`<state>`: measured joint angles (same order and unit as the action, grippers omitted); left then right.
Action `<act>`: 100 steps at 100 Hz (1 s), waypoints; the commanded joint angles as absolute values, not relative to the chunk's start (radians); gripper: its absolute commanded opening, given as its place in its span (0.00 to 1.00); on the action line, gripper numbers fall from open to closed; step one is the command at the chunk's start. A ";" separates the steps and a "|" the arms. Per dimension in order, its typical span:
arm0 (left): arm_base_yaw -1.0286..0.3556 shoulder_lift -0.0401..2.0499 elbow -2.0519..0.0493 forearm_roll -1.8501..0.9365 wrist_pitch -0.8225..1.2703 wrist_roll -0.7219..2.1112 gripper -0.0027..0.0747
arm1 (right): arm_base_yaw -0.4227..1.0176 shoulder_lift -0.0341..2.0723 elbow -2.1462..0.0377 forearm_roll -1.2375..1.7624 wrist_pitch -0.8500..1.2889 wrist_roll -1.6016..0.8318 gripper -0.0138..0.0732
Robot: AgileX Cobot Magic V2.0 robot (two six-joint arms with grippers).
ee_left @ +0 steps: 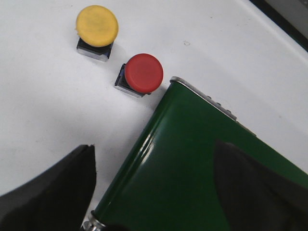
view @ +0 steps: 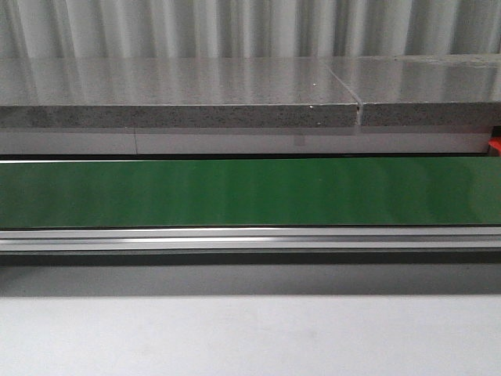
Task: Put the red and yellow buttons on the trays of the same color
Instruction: 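Lower the left gripper onto the red-capped button in the pile and grasp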
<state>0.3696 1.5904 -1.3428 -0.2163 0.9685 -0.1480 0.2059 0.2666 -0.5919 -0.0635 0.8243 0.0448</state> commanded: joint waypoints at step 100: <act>0.374 2.006 -1.693 -0.279 1.059 -0.621 0.67 | 0.206 0.276 -0.617 -0.064 0.754 0.035 0.08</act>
<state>0.3696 2.0461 -1.6607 -0.2429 1.0846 -0.6079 0.2059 0.2666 -0.5919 -0.0635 0.8243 0.0432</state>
